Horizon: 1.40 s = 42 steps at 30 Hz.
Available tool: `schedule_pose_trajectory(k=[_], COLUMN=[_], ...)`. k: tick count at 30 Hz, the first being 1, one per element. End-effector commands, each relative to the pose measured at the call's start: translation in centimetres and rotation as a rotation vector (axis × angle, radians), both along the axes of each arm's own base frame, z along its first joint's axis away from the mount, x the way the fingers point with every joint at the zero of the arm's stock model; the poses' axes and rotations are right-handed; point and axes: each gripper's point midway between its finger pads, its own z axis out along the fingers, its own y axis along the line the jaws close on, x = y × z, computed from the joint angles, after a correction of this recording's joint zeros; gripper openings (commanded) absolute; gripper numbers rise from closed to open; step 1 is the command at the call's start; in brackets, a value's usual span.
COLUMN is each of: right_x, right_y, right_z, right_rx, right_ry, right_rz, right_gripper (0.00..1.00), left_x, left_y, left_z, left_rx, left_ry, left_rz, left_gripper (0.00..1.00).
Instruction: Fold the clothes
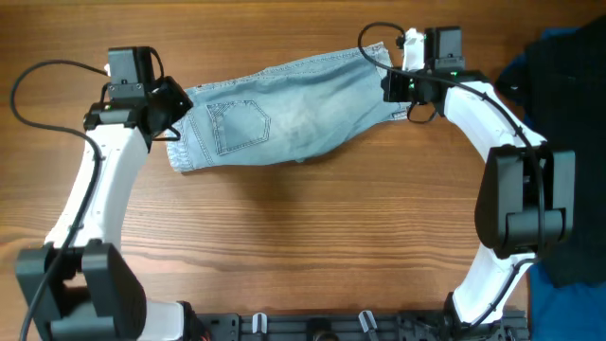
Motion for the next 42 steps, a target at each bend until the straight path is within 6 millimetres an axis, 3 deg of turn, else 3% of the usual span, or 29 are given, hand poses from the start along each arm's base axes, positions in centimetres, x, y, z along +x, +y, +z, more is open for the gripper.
schedule_pose_trajectory(k=[1,5,8,10,14,18,22,24,27,30,35,37,38,42], right_x=[-0.2,-1.3,-3.5,-5.7,-12.7,-15.5,-13.6,-12.5,-11.7,-11.2,-8.4,-6.9,-5.8,-2.3], right_y=[-0.8,-0.6,-0.7,-2.1,-3.8,-4.0,-3.8,-3.3,-2.9,-1.6,1.1,2.3,2.7,1.8], right_z=[-3.0,-6.2,-9.2,-10.3,-10.9,-9.8,-3.7,1.5,4.2,3.3,1.1,-0.8,-3.1,-6.6], right_rx=[-0.092,-0.096,-0.107,-0.148,-0.198,-0.217,-0.192,-0.164,-0.150,-0.112,-0.110,-0.107,-0.094,-0.132], right_ry=[0.019,0.104,0.222,0.342,0.655,0.762,0.587,0.426,0.328,0.331,0.263,0.234,0.241,0.165], right_rz=[0.049,0.056,0.062,-0.006,-0.109,-0.089,-0.101,-0.077,-0.076,-0.043,0.008,0.026,0.001,-0.083], right_gripper=[0.04,0.04,0.04,0.04,0.04,0.04,0.04,0.04,0.04,0.04,0.04,0.05,0.04,0.04], left_x=[-0.4,-0.6,-0.6,-0.6,-0.7,-0.7,-0.6,-0.6,-0.6,-0.6,-0.6,-0.5,-0.5,-0.5], left_y=[-0.2,-0.2,-0.2,-0.2,-0.3,-1.3,-2.7,-2.7,-2.8,-2.8,-2.8,-2.8,-2.8,-2.8], left_z=[-4.1,-6.4,-6.6,-6.6,-6.7,-6.7,-6.6,-6.6,-6.6,-6.6,-6.6,-6.6,-6.6,-6.6], left_rx=[-0.021,-0.024,-0.024,-0.025,-0.025,-0.022,-0.006,-0.006,-0.007,-0.007,-0.007,-0.006,-0.006,-0.006], left_ry=[0.107,0.166,0.169,0.171,0.177,0.178,0.170,0.171,0.171,0.171,0.170,0.168,0.166,0.166], left_rz=[-0.016,-0.016,-0.016,-0.016,-0.020,-0.046,-0.100,-0.100,-0.100,-0.100,-0.100,-0.100,-0.100,-0.100], left_gripper=[0.07,0.07,0.08,0.07,0.06,0.05,0.05,0.05,0.05,0.05,0.06,0.06,0.06,0.06])
